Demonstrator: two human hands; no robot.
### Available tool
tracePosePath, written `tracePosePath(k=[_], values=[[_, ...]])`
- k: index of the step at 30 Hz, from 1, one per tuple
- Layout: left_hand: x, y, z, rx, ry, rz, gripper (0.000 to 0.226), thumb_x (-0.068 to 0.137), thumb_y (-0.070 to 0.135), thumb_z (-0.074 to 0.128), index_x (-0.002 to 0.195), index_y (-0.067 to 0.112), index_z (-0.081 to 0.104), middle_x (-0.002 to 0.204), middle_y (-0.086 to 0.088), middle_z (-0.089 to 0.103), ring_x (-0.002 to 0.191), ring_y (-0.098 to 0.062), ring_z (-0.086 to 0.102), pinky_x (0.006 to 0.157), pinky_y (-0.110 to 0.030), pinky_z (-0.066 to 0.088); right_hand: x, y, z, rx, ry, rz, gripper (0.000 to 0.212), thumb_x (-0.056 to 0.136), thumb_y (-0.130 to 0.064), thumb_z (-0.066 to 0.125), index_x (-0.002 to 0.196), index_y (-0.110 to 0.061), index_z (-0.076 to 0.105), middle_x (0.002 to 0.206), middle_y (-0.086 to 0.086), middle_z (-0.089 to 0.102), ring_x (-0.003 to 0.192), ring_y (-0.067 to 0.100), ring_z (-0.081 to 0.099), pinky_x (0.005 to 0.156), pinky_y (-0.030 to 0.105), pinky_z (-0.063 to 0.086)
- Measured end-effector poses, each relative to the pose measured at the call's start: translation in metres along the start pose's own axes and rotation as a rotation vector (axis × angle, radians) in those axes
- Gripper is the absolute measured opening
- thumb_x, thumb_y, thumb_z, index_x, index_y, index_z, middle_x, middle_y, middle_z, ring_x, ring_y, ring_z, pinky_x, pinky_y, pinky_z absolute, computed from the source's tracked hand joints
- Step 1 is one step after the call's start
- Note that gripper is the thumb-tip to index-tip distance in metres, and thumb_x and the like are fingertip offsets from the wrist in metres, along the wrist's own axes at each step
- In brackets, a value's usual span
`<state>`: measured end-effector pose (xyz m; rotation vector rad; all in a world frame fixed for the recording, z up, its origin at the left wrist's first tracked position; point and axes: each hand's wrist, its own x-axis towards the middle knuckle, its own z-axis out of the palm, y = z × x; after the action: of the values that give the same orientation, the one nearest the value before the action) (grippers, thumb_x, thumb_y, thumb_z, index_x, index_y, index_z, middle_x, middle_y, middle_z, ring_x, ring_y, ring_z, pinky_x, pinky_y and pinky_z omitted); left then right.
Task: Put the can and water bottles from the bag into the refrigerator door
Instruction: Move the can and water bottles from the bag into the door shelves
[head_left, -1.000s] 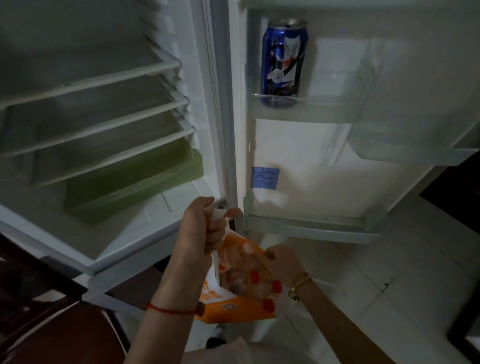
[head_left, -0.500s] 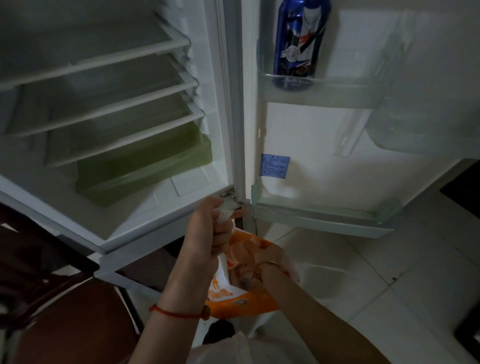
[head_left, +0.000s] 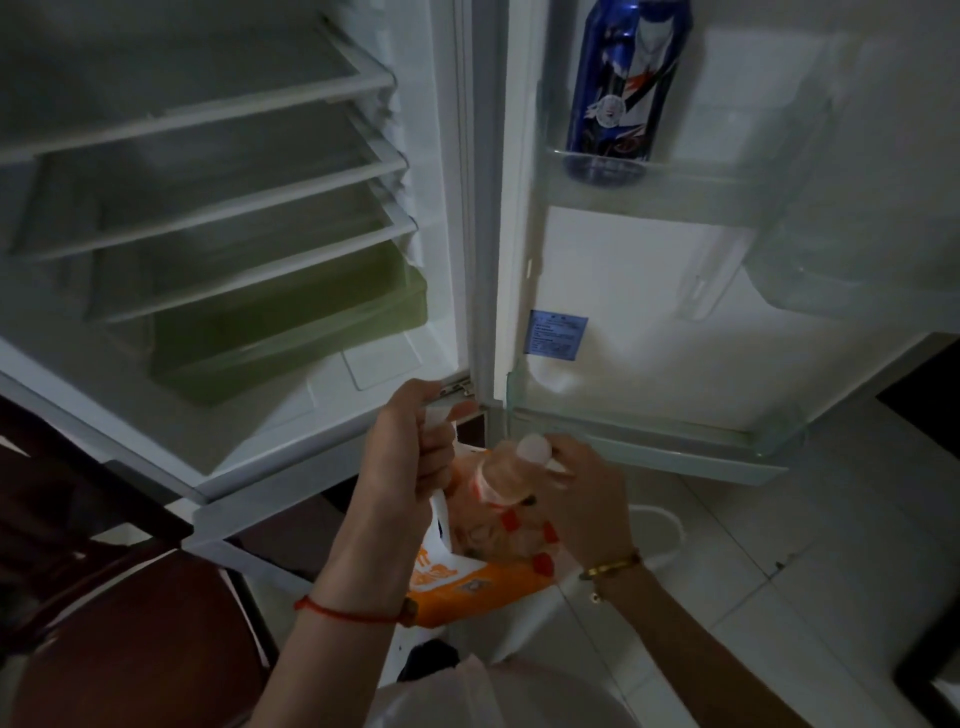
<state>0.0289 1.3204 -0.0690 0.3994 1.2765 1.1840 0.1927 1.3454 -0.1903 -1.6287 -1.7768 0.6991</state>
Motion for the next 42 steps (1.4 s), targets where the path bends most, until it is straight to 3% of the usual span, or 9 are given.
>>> tracePosePath(k=[3, 6, 8, 11, 15, 20, 25, 36, 42], values=[[0.003, -0.002, 0.0, 0.017, 0.036, 0.0, 0.036, 0.092, 0.03, 0.046, 0.097, 0.001, 0.067, 0.043, 0.01, 0.024, 0.032, -0.004, 0.017, 0.031, -0.015, 0.016, 0.014, -0.022, -0.044, -0.034, 0.149, -0.122, 0.043, 0.081, -0.056, 0.048, 0.105, -0.025, 0.066, 0.09, -0.002, 0.07, 0.073, 0.013, 0.062, 0.066, 0.027, 0.051], [0.003, -0.004, -0.002, 0.022, 0.061, 0.034, 0.033, 0.091, 0.029, 0.05, 0.1, 0.0, 0.064, 0.044, 0.01, 0.023, 0.035, -0.005, 0.017, 0.031, -0.017, 0.018, 0.027, -0.042, -0.078, -0.04, 0.239, -0.208, 0.031, 0.085, -0.039, 0.059, 0.106, -0.017, 0.067, 0.093, 0.003, 0.071, 0.074, 0.011, 0.061, 0.064, 0.022, 0.044], [0.002, -0.002, -0.004, 0.021, 0.069, 0.041, 0.034, 0.092, 0.029, 0.05, 0.099, 0.0, 0.065, 0.044, 0.011, 0.023, 0.034, -0.004, 0.017, 0.031, -0.017, 0.018, 0.035, -0.049, -0.093, 0.002, 0.308, -0.245, 0.028, 0.086, -0.034, 0.06, 0.105, -0.015, 0.068, 0.091, 0.004, 0.072, 0.077, 0.013, 0.067, 0.065, 0.028, 0.052], [0.002, 0.003, -0.008, -0.002, 0.064, 0.038, 0.031, 0.094, 0.029, 0.049, 0.083, 0.006, 0.065, 0.044, 0.01, 0.022, 0.032, -0.003, 0.017, 0.03, -0.014, 0.019, 0.054, -0.051, -0.097, 0.063, 0.332, -0.258, 0.028, 0.087, -0.033, 0.058, 0.109, -0.016, 0.066, 0.097, 0.004, 0.072, 0.085, 0.018, 0.07, 0.07, 0.039, 0.057], [0.003, 0.009, -0.014, 0.004, 0.076, 0.039, 0.038, 0.093, 0.031, 0.048, 0.105, -0.001, 0.065, 0.044, 0.01, 0.022, 0.033, -0.003, 0.017, 0.03, -0.015, 0.018, 0.083, -0.046, -0.083, 0.017, 0.362, -0.24, 0.029, 0.086, -0.033, 0.057, 0.111, -0.02, 0.064, 0.1, 0.007, 0.07, 0.089, 0.023, 0.068, 0.074, 0.045, 0.056], [0.002, 0.008, -0.019, 0.021, 0.069, 0.057, 0.042, 0.094, 0.031, 0.046, 0.109, -0.003, 0.064, 0.042, 0.011, 0.023, 0.031, -0.003, 0.017, 0.029, -0.015, 0.017, 0.111, -0.029, -0.058, -0.081, 0.307, -0.18, 0.025, 0.088, -0.032, 0.061, 0.109, -0.019, 0.063, 0.099, 0.009, 0.067, 0.091, 0.029, 0.065, 0.073, 0.035, 0.052], [0.001, 0.007, -0.017, 0.022, 0.06, 0.037, 0.039, 0.095, 0.029, 0.044, 0.109, -0.002, 0.063, 0.043, 0.01, 0.021, 0.031, -0.003, 0.017, 0.03, -0.013, 0.016, 0.129, -0.014, -0.04, -0.175, 0.215, -0.112, 0.028, 0.09, -0.03, 0.058, 0.115, -0.017, 0.06, 0.105, 0.013, 0.065, 0.097, 0.032, 0.061, 0.071, 0.028, 0.036], [-0.001, -0.002, -0.006, 0.033, 0.059, 0.037, 0.04, 0.096, 0.027, 0.045, 0.111, -0.004, 0.065, 0.047, 0.009, 0.024, 0.034, -0.003, 0.019, 0.031, -0.014, 0.018, 0.14, 0.006, -0.015, -0.234, 0.092, -0.104, 0.027, 0.091, -0.037, 0.054, 0.109, -0.017, 0.058, 0.096, 0.011, 0.064, 0.091, 0.029, 0.06, 0.067, 0.031, 0.043], [-0.006, -0.002, -0.002, 0.022, 0.05, 0.05, 0.039, 0.096, 0.027, 0.045, 0.11, -0.004, 0.066, 0.048, 0.008, 0.023, 0.036, -0.004, 0.018, 0.032, -0.016, 0.018, 0.144, 0.012, -0.013, -0.206, 0.05, -0.09, 0.038, 0.092, -0.043, 0.053, 0.119, -0.016, 0.054, 0.101, 0.013, 0.062, 0.094, 0.03, 0.06, 0.072, 0.035, 0.047]])
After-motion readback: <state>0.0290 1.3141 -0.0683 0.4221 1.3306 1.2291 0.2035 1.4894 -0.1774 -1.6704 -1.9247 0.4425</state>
